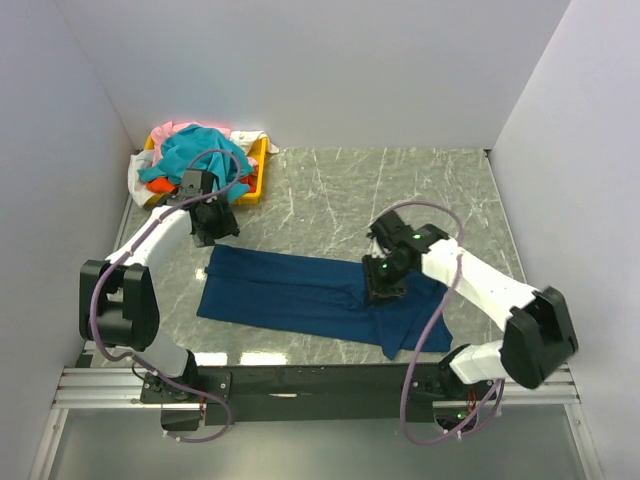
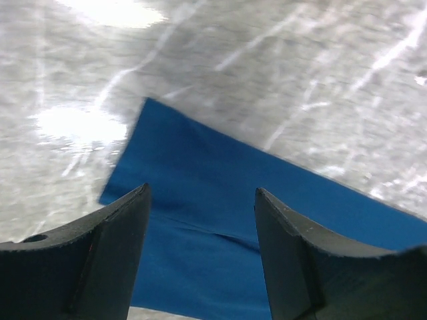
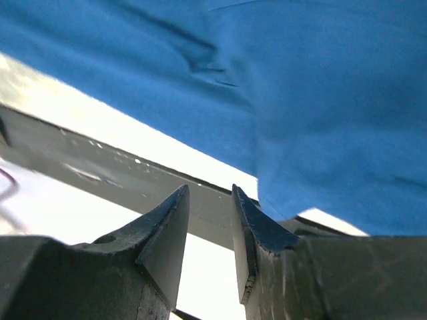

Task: Fold and stack the t-shirts
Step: Fold the tshirt

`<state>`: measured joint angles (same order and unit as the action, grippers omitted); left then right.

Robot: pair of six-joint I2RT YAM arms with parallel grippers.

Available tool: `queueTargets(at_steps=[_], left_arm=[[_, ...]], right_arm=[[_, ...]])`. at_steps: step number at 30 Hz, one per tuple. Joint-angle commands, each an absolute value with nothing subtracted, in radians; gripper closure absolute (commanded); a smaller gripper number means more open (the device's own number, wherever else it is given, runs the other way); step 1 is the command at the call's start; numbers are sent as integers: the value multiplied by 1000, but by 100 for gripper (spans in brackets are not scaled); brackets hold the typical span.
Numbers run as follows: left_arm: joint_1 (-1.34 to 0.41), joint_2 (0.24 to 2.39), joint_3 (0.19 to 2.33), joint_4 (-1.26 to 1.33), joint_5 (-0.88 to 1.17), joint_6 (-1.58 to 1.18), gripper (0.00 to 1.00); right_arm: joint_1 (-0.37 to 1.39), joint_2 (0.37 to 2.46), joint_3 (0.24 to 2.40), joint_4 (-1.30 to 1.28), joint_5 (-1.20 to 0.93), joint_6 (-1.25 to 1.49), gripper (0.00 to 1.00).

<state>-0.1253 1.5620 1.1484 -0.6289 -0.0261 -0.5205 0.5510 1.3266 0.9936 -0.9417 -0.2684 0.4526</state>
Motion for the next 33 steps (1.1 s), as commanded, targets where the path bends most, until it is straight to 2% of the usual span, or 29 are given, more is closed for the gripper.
queueTargets(at_steps=[1, 10, 19, 33], left_arm=[[-159, 1552, 1160, -569, 35, -554, 31], [-176, 1585, 1129, -529, 78, -586, 31], [-176, 1605, 1088, -494, 52, -569, 31], [-176, 1652, 1023, -460, 38, -558, 30]], right_arm=[[618, 1397, 1011, -867, -322, 381, 61], [680, 1560, 966, -879, -275, 397, 62], [675, 1626, 976, -979, -16, 471, 65], [652, 1600, 1017, -1066, 294, 583, 66]])
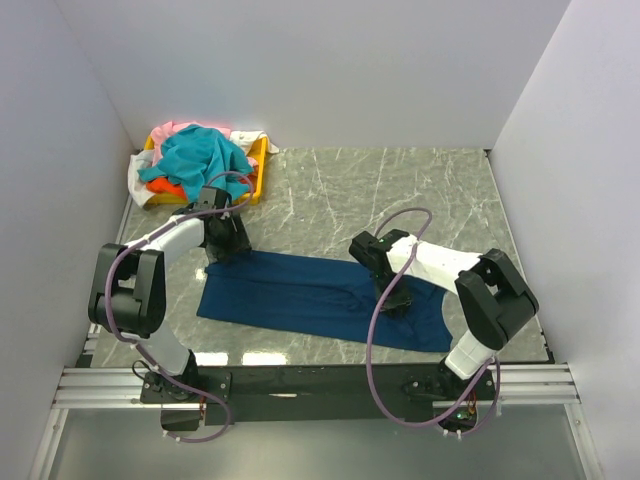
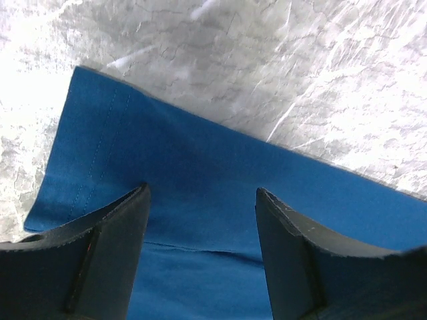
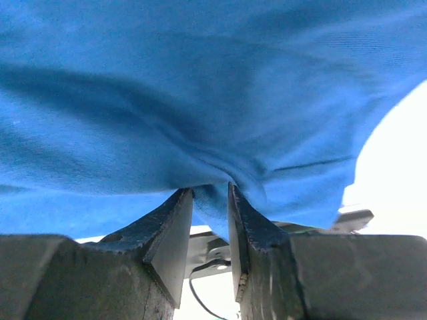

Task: Fold and stack the t-shirts
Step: Fold the tshirt

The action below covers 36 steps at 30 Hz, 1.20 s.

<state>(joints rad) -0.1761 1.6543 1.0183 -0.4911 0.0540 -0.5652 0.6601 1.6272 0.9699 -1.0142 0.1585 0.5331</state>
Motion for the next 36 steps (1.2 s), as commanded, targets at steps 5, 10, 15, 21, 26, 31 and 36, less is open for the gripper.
queueTargets(at_steps=[5, 10, 15, 21, 26, 31, 36], left_arm=[[-178, 1655, 1025, -460, 48, -558, 30], [-176, 1657, 1014, -448, 57, -561, 30], [-176, 1661, 999, -439, 69, -572, 30], [-176, 1646, 976, -440, 63, -569, 28], [-176, 1638, 968, -442, 54, -568, 27], [-176, 1641, 968, -442, 57, -569, 26], [-176, 1641, 973, -445, 57, -569, 26]], right_arm=[[653, 1565, 1058, -1103, 367, 609, 66], [664, 1441, 1098, -1007, 131, 471, 66], [672, 1436, 1010, -888, -139, 394, 66], [672, 1505, 931, -828, -232, 379, 67], [669, 1549, 936, -850, -106, 417, 67], [657, 1566, 928, -864, -22, 451, 67], [652, 1578, 901, -862, 18, 465, 67]])
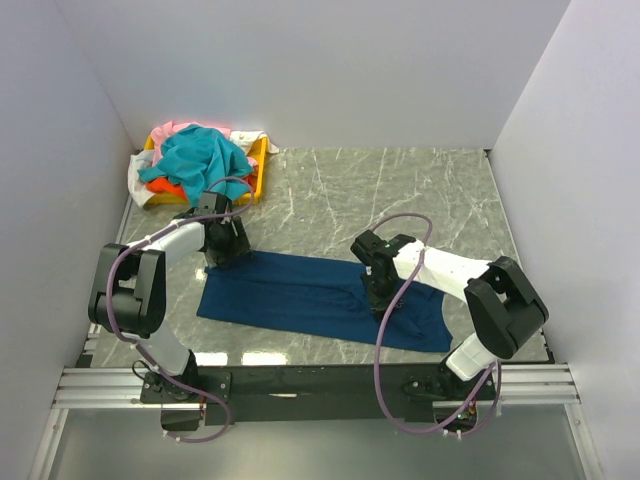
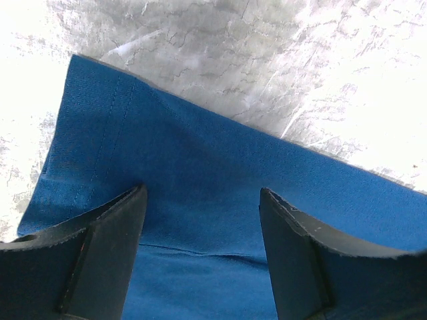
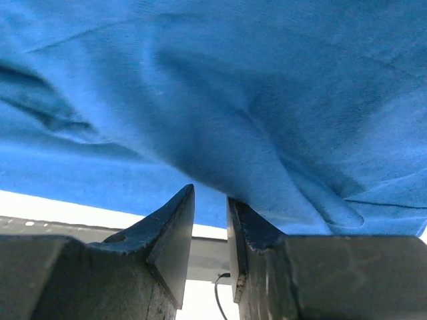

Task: Fold and stack the t-shirts
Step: Fold the tshirt

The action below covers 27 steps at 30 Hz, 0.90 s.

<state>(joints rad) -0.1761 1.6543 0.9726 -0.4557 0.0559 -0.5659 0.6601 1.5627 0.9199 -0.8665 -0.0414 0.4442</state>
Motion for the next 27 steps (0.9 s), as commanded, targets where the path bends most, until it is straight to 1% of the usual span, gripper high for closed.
queueTargets(at_steps=[1, 6, 9, 13, 14, 15, 17, 18, 23, 24, 27], left_arm=[[-176, 1640, 974, -445, 54, -568, 26], [-176, 1640, 977, -449, 52, -566, 26], [-176, 1638, 979, -451, 52, -565, 26], [-176, 1638, 982, -453, 54, -565, 26], [-176, 1640, 982, -453, 52, -565, 26], [-176, 1638, 980, -453, 54, -565, 26], [-176, 1638, 977, -454, 52, -565, 26], [-176, 1638, 977, -453, 52, -565, 26], [-176, 1635, 974, -453, 54, -561, 26], [-176, 1635, 974, -451, 55, -560, 26], [-176, 1640, 977, -454, 55, -560, 26]], right_arm=[[650, 1580, 896, -856, 15, 465, 66], [649, 1594, 877, -839, 18, 474, 64], [646, 1600, 871, -830, 26, 482, 57], [640, 1598, 862, -810, 11, 482, 58], [637, 1600, 859, -801, 5, 482, 60], [637, 1600, 858, -798, 3, 477, 66], [635, 1600, 857, -793, -28, 471, 72], [637, 1600, 857, -795, -31, 468, 77], [637, 1575, 879, -833, -38, 443, 92], [635, 1569, 879, -839, -41, 442, 97], [638, 1560, 902, -877, -64, 430, 100]])
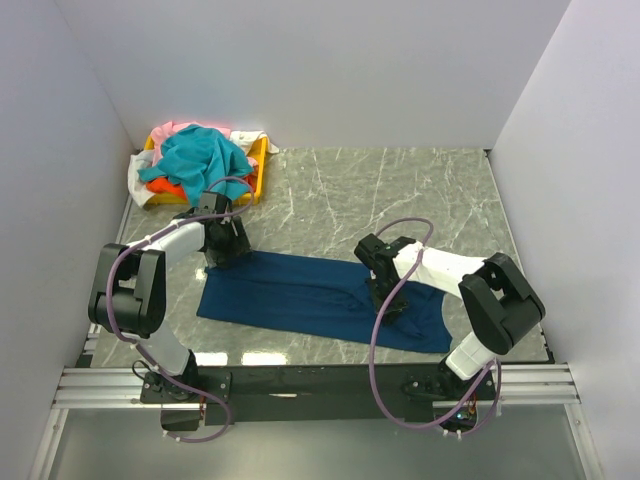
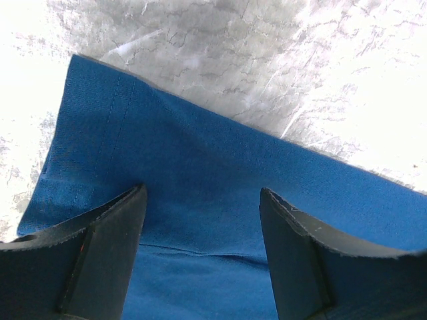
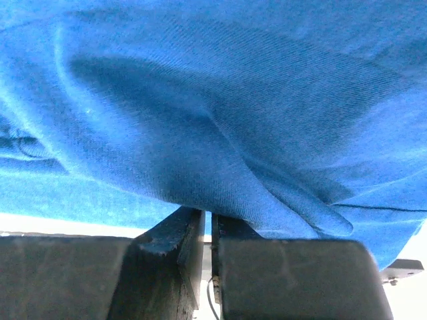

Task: Fold and stack the t-shirts
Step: Fold the tshirt

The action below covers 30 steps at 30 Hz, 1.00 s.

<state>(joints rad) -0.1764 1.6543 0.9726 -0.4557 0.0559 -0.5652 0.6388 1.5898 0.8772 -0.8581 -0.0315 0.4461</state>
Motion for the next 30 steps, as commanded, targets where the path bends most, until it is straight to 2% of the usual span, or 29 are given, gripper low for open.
queueTargets(at_steps=[1, 10, 19, 30], left_arm=[[-176, 1637, 977, -454, 57, -560, 26], [-176, 1634, 969, -457, 60, -555, 26], [-176, 1621, 954, -463, 58, -552, 26], [-176, 1609, 943, -472, 60, -549, 25]], right_arm=[[638, 1546, 922, -890, -84, 428, 100], [638, 1523, 1014, -1005, -179, 379, 96], [670, 1537, 1032, -1002, -409, 331, 100], [712, 1608, 1063, -966, -545, 302, 99]])
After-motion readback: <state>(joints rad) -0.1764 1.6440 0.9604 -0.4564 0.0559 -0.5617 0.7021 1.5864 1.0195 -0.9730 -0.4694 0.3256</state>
